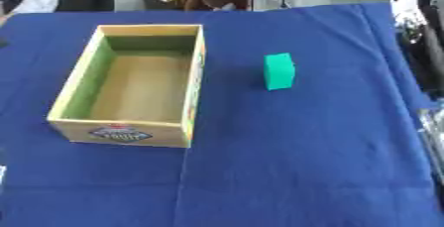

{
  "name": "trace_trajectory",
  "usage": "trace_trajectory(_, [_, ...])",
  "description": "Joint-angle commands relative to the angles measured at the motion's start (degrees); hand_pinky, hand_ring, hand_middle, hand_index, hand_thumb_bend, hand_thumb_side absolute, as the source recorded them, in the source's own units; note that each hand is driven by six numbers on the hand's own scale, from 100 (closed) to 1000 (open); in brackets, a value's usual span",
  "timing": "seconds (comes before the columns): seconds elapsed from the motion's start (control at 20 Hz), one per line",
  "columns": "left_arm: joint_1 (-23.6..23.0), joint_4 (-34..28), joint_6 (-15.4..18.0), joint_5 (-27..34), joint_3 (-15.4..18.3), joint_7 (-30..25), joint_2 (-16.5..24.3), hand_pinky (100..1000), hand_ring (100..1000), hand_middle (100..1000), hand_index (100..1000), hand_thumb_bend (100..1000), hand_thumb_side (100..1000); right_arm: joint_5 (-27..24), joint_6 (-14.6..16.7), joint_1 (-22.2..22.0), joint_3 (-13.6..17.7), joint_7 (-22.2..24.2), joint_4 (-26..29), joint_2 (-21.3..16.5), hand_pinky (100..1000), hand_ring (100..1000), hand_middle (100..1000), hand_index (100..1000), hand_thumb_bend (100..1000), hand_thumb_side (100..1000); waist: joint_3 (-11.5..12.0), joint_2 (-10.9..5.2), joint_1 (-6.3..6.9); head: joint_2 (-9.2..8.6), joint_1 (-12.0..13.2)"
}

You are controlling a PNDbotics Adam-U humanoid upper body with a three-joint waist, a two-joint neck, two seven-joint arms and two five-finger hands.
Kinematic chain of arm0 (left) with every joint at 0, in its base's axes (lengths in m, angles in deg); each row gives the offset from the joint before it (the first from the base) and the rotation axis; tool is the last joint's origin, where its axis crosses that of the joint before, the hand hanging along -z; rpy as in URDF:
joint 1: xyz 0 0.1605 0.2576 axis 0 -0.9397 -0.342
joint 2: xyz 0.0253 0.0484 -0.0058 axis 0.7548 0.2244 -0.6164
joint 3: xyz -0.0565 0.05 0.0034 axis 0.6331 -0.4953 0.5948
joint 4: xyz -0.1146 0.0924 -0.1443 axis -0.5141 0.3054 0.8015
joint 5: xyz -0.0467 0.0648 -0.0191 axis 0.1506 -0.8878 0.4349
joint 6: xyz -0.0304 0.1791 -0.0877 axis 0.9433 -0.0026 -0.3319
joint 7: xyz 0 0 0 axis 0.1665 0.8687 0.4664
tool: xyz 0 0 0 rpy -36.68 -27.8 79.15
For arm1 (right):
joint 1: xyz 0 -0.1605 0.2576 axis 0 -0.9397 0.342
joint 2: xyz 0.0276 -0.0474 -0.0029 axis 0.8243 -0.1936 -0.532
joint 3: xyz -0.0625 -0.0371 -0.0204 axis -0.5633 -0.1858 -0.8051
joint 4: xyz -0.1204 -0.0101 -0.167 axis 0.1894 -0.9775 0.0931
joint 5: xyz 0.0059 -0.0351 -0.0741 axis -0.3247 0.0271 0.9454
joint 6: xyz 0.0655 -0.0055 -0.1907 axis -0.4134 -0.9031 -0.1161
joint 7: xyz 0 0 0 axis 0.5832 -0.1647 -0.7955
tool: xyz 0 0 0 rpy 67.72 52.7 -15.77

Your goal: Pick up objects on the table and place them in the box.

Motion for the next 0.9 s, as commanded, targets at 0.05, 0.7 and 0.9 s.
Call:
trace_trajectory(0.05, [0.4,-1.0,0.0,-0.3,0.5,0.0,0.3,507,712,864,754,100,966,0.1,-0.2,1.1,0.6,-0.3,1.1,-1.6,907,867,703,867,100,967,0.1,-0.98,-0.25,-0.70,-0.1])
trace_trajectory(0.7, [-0.1,-1.0,-0.3,0.1,-0.1,-0.7,0.4,506,712,863,754,100,964,8.3,-8.8,15.9,-5.7,6.6,-0.2,-8.9,869,873,741,870,100,1000,0.7,-1.87,-0.35,0.31,-1.0])
trace_trajectory(0.9, [-0.1,-1.0,-0.4,0.2,-0.3,-0.9,0.5,506,712,864,754,100,964,11.6,-9.5,21.2,-8.9,9.9,-4.8,-9.3,868,879,750,873,100,1000,0.7,-1.91,-0.39,0.37,-1.1])
